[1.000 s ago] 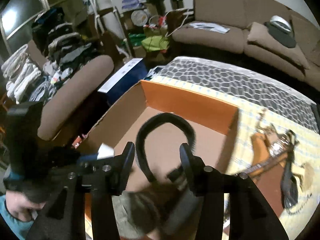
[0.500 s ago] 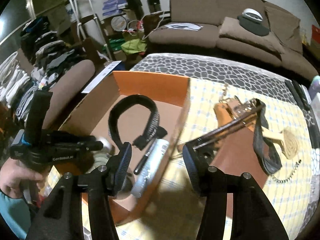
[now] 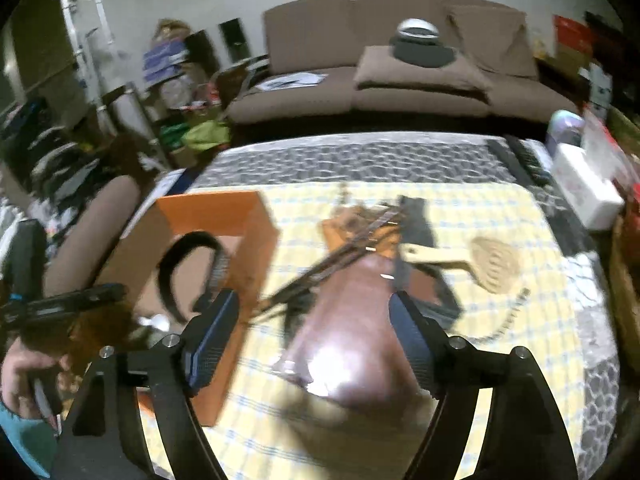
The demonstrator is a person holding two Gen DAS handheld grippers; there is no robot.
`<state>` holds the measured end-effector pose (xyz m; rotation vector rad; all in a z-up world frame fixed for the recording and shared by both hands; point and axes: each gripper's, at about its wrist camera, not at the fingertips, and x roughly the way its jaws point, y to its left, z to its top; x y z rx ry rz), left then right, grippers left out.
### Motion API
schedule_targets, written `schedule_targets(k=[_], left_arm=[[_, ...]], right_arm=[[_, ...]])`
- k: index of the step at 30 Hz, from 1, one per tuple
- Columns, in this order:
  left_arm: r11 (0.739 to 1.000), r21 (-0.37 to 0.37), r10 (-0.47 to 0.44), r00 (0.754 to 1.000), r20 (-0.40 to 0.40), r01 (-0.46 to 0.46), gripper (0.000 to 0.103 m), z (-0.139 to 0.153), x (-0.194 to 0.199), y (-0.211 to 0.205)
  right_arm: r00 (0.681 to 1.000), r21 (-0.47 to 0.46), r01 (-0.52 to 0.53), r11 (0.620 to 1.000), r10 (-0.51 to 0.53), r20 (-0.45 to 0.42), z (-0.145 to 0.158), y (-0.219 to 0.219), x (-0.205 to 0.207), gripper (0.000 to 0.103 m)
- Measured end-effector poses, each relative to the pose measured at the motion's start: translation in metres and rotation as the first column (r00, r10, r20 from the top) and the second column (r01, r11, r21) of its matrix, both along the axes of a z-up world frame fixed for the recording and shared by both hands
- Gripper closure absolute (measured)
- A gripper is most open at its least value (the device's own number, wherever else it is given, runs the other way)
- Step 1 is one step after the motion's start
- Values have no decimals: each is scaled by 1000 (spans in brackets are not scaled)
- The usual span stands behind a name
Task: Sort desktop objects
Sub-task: 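Withdraw both tools from the box toward the brown leather folder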
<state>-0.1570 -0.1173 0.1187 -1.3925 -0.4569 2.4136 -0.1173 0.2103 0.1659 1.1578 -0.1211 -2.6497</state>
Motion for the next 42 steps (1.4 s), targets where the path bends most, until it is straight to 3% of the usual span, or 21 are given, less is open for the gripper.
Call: schedule_targets(k=[7,22,34,42], left_arm=[[997,-78,-3,1000,-29,1,0,7,8,21],[989,-144,6,998,-67,-16,0,22,19,57],[982,-183,-48,996,-75,34,0,23,25,104],[962,-236,-168,978,-121,136,0,25,34,157]], right_arm=[[999,25,51,998,-51,1,-10,21,1,13],[998,21,38,999,-39,43,-30,29,4,13],[997,9,56,998,-56,58,-37,45,3,13],[982,0,177,984,-177,66,-43,101,3,13]])
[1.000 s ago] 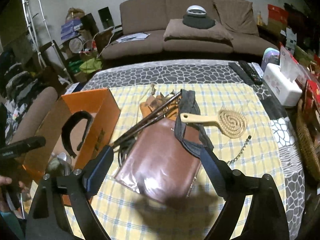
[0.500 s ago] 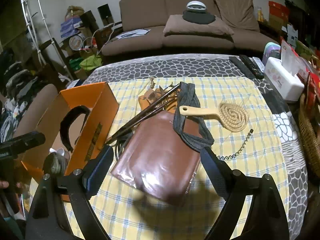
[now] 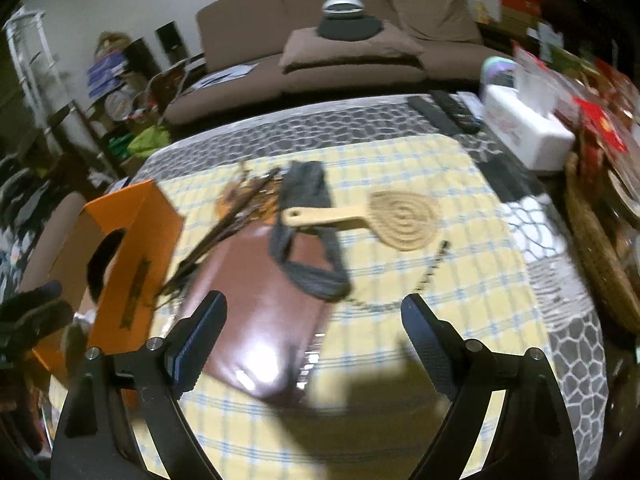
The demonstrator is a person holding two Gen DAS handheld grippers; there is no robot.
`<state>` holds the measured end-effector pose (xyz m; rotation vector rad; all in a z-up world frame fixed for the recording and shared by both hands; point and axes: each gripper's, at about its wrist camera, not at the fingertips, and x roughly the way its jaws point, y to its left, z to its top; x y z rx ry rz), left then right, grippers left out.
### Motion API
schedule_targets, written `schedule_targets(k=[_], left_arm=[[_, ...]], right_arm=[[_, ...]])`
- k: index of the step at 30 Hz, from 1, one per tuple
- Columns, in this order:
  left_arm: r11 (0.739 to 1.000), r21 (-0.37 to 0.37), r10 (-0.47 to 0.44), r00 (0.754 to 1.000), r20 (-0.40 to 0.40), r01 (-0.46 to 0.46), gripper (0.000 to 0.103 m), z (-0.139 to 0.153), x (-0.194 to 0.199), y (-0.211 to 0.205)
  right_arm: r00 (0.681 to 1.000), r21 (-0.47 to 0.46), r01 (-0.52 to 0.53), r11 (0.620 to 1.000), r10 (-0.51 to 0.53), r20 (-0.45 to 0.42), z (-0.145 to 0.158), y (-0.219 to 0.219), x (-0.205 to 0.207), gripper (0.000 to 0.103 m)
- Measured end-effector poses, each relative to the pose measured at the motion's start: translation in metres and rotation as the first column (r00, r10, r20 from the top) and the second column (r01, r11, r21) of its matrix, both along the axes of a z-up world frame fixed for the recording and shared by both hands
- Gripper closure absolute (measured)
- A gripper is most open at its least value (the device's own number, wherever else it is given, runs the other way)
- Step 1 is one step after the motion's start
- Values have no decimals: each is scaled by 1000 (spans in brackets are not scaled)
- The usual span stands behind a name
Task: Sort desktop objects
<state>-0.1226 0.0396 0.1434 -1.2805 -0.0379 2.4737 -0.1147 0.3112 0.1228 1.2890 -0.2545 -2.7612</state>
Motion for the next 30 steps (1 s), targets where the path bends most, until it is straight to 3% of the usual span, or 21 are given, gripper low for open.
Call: schedule_targets(k=[7,12,19,30], left_arm=[[994,-6,-112,994,-20,112,0,-8,7,50],[984,-36,-176,984,-6,175,0,-23,13,82],[972,-86,-220,975,8,220,2,-43,20,107],[945,-176,-272,961,44,275,1,-81,24,127]], right_arm=[[997,-57,77,995,-75,34,-16,40,0,13],[996,-186,56,981,-42,74,-32,46,-4,15],[987,-286,-28,958,71,141,-58,26,-10,46],[969,-467,-10,884,124,215,-94,17,-17,54]])
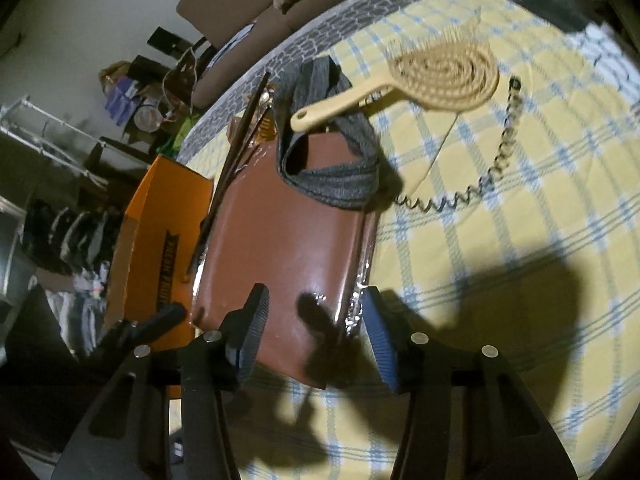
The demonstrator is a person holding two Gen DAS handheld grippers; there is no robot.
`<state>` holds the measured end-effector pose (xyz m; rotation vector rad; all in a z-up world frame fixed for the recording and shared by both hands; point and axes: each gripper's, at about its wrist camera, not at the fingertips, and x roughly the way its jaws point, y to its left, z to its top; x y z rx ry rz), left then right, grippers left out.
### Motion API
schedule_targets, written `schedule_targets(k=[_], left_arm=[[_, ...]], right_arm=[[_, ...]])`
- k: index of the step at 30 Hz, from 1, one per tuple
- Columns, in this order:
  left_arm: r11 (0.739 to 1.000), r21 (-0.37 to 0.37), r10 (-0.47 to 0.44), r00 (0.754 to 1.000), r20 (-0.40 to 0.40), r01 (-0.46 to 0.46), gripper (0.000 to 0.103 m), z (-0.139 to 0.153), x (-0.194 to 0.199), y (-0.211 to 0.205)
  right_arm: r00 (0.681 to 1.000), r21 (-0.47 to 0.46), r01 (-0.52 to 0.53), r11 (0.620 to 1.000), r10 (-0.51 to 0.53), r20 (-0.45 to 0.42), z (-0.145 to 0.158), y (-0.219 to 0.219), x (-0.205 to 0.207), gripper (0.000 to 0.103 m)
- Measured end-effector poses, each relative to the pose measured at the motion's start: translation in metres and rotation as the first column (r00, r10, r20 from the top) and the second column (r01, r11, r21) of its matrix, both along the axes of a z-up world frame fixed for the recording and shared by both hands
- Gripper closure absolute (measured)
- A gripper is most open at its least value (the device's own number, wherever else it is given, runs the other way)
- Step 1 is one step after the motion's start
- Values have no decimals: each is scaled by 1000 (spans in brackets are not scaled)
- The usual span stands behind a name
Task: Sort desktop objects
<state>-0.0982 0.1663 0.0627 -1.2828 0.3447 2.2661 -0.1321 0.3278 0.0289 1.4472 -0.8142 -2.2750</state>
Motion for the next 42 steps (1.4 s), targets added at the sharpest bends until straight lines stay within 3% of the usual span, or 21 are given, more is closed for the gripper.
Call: schedule_targets(k=[7,13,20,25,26,27,31,34,37,42], left_arm=[[999,42,-36,998,60,34,1,-11,0,3],[994,82,-76,994,76,70,1,-9,3,9],[993,103,-68,996,60,62,4,0,9,7],[995,100,-1,999,33,-2,50,8,2,-6],[994,106,13,999,37,-17,55,9,-1,-11],[993,113,25,999,39,-29,68,9,-3,-14],[980,190,53,998,44,-61,83,20,-5,-30],[945,317,62,996,65,-79,94,37,-9,-44],[888,447,51,990,131,-105,95,47,-12,-57],[804,571,15,966,259,-166,95,41,-18,-74]], right_arm=[[1000,-37,-4,999,5,26,-5,-5,-3,55],[1000,-208,-6,978,5,-9,7,4,0,55],[994,-402,-73,913,35,-100,32,4,7,55],[986,-449,-126,885,62,-154,49,-12,7,55],[985,-451,-132,882,67,-158,51,-16,7,55],[984,-452,-139,881,71,-164,53,-19,6,55],[978,-463,-163,871,82,-190,59,-27,3,55],[971,-465,-186,865,89,-223,68,-27,6,55],[965,-434,-179,883,71,-253,79,-22,10,54],[973,-332,-48,942,-31,-229,78,6,14,46]])
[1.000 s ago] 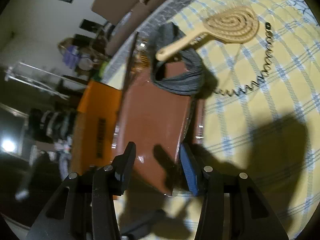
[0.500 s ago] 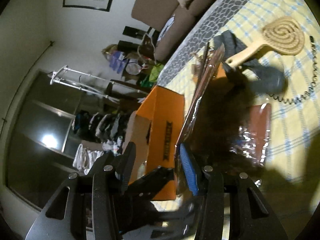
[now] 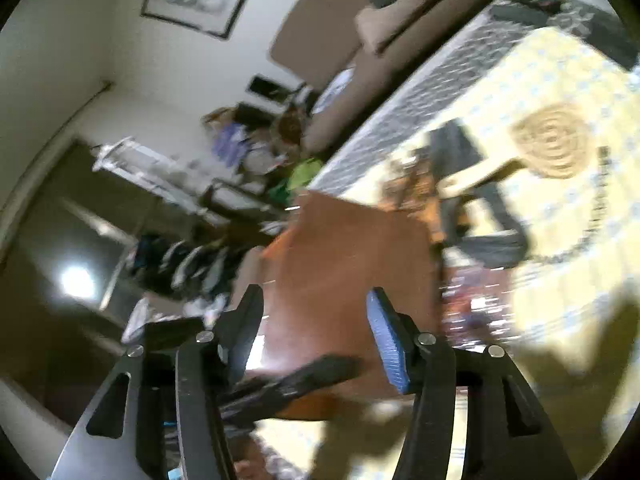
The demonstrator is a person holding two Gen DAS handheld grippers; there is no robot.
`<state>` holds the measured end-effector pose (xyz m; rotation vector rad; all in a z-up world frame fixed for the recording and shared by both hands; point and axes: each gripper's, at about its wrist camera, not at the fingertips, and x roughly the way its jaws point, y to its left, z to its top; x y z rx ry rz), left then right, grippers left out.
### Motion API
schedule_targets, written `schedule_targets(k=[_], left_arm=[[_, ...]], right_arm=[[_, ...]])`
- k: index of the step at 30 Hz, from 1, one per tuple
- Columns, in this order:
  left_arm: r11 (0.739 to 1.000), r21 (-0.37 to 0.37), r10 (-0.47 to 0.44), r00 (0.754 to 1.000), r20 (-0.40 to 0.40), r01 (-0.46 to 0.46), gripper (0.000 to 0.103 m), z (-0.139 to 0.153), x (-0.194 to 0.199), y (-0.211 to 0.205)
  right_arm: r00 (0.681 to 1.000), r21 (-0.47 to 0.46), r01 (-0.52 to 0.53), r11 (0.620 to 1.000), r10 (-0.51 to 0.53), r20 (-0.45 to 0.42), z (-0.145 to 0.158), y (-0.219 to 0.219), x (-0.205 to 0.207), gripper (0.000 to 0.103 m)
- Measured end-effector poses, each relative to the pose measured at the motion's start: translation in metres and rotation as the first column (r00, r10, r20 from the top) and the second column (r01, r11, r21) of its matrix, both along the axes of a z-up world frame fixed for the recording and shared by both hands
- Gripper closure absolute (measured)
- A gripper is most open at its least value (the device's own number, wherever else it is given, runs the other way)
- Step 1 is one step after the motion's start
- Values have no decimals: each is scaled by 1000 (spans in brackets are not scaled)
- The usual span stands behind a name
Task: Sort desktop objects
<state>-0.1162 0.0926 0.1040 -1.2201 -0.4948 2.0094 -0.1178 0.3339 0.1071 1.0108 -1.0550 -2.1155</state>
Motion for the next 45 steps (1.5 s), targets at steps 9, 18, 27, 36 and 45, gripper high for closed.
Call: schedule_targets(k=[9,18,27,36,45], left_arm=[[959,281,-8,988,153,-35,95,-18,-12,-19],[941,337,-26,986,166,-32,95,-28,-25,-16],[955,296,-60,992,112,24,94,-18,-18,-5],[972,194,-162,974,158,130,93,-53,0,44],[965,75,-259,950,172,250,91,-75,28,107]], right_arm=[[978,49,41,998,-50,203,-54,16,-7,40],[970,-140,-7,990,41,241,-71,8,-6,41],[994,-38,52,998,-48,96,-38,27,3,82],[991,92,103,990,-110,78,-31,61,21,88],[974,195,135,971,-167,156,-44,95,34,88]])
